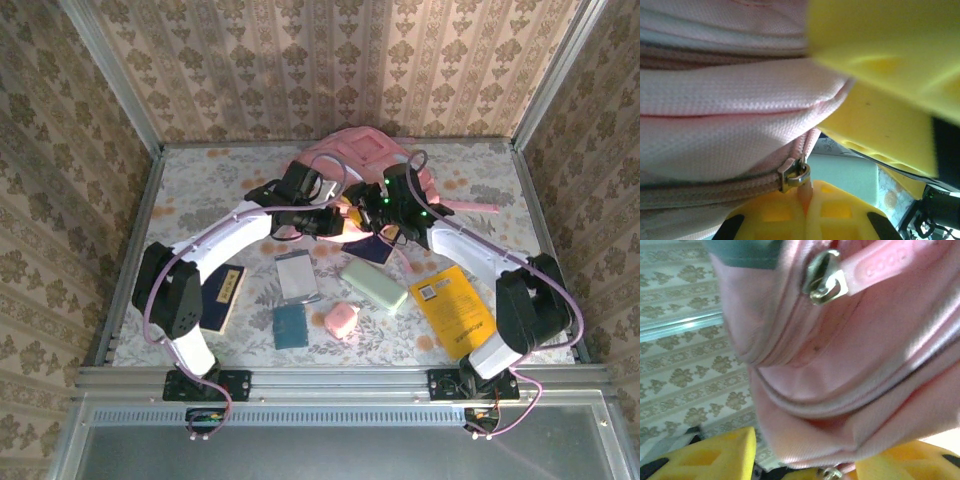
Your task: Pack the student bag
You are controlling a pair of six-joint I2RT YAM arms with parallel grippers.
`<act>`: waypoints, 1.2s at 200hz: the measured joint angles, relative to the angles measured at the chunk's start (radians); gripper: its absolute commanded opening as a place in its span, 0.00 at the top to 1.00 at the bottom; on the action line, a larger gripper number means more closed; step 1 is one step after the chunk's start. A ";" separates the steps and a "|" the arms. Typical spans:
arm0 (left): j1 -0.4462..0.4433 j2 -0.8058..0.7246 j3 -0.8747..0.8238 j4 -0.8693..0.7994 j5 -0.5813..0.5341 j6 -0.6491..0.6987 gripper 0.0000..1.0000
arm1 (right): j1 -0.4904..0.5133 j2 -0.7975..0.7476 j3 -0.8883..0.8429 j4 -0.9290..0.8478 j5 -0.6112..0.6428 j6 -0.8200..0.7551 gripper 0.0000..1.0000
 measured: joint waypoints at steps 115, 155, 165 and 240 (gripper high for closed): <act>0.031 0.000 0.006 -0.056 -0.015 0.063 1.00 | 0.014 0.040 0.101 -0.170 0.056 -0.193 1.00; 0.063 0.000 0.006 -0.082 0.023 0.074 1.00 | 0.014 0.040 0.114 -0.213 0.076 -0.276 1.00; 0.068 0.000 0.006 -0.087 0.030 0.076 1.00 | 0.015 0.039 0.116 -0.223 0.081 -0.291 1.00; 0.126 -0.027 -0.011 -0.100 0.073 0.098 1.00 | 0.011 0.022 0.134 -0.257 0.095 -0.363 1.00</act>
